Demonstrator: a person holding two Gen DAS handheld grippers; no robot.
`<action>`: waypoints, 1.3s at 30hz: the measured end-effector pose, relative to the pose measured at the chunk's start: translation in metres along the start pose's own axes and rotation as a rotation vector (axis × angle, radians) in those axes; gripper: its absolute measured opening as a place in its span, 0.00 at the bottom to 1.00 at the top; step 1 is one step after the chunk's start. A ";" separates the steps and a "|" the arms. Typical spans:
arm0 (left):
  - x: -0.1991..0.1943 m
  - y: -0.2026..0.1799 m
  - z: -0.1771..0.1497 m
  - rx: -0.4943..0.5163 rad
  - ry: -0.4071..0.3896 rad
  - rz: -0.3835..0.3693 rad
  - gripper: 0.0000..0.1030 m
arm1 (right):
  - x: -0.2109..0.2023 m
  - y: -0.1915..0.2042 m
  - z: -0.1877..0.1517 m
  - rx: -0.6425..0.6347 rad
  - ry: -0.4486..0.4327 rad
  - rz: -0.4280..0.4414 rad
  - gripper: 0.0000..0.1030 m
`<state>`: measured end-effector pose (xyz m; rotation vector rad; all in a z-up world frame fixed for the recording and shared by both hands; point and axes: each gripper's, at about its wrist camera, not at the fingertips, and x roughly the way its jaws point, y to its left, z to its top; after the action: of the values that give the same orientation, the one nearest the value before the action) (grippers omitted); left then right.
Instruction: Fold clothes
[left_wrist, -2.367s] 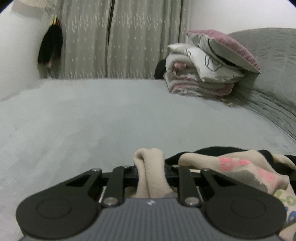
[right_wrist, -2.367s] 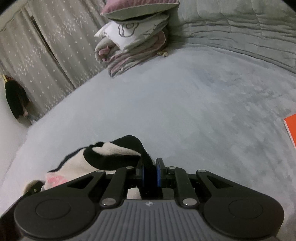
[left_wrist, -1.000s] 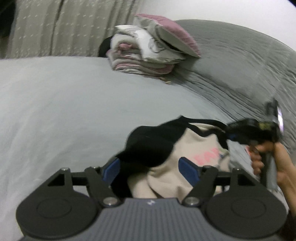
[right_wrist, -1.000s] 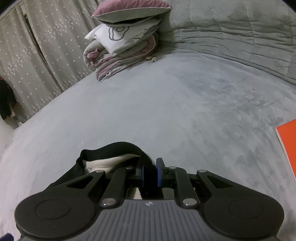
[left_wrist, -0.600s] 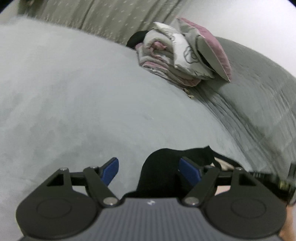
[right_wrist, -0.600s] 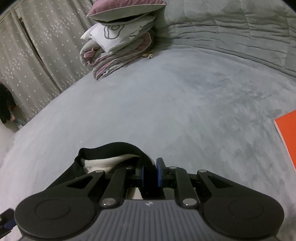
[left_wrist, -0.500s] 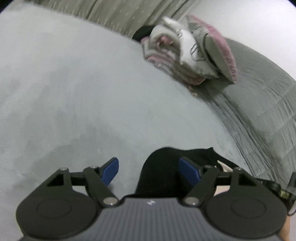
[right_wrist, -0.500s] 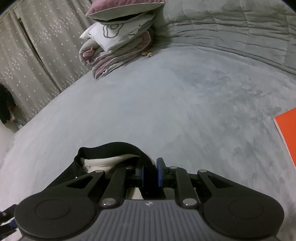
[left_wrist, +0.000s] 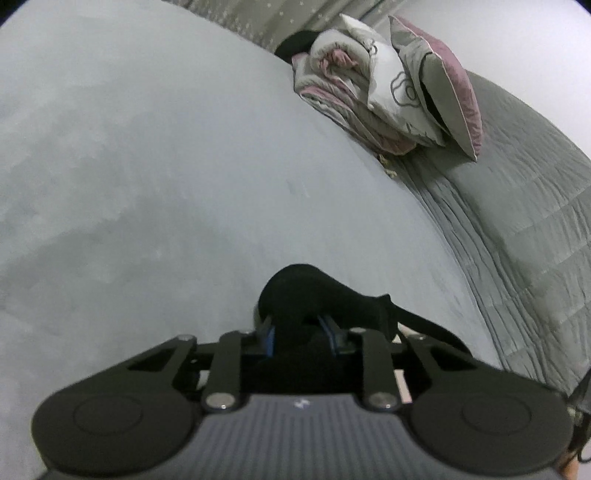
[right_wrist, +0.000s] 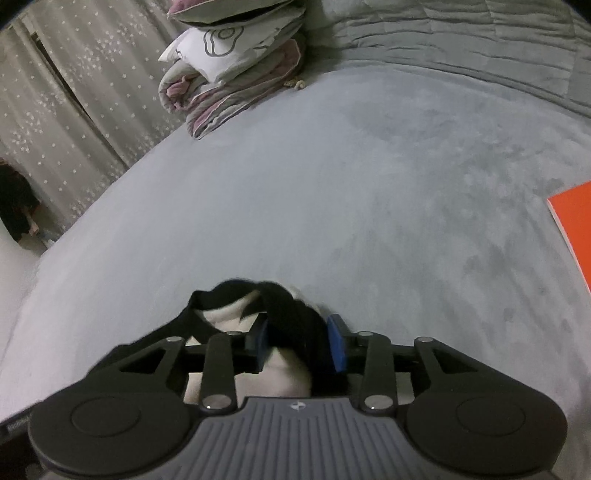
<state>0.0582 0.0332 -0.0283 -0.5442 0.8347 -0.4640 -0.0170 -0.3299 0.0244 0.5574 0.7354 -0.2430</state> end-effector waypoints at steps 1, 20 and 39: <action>-0.003 -0.002 -0.001 -0.001 -0.014 0.005 0.18 | 0.001 -0.001 -0.002 0.001 0.006 -0.007 0.34; -0.085 -0.031 0.007 0.165 -0.372 0.238 0.14 | -0.016 0.047 0.000 -0.012 -0.151 0.074 0.17; -0.119 -0.012 0.035 0.209 -0.432 0.418 0.08 | -0.010 0.138 -0.029 -0.176 -0.285 0.027 0.18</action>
<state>0.0138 0.1024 0.0647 -0.2493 0.4577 -0.0403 0.0140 -0.1992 0.0684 0.3552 0.4672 -0.2247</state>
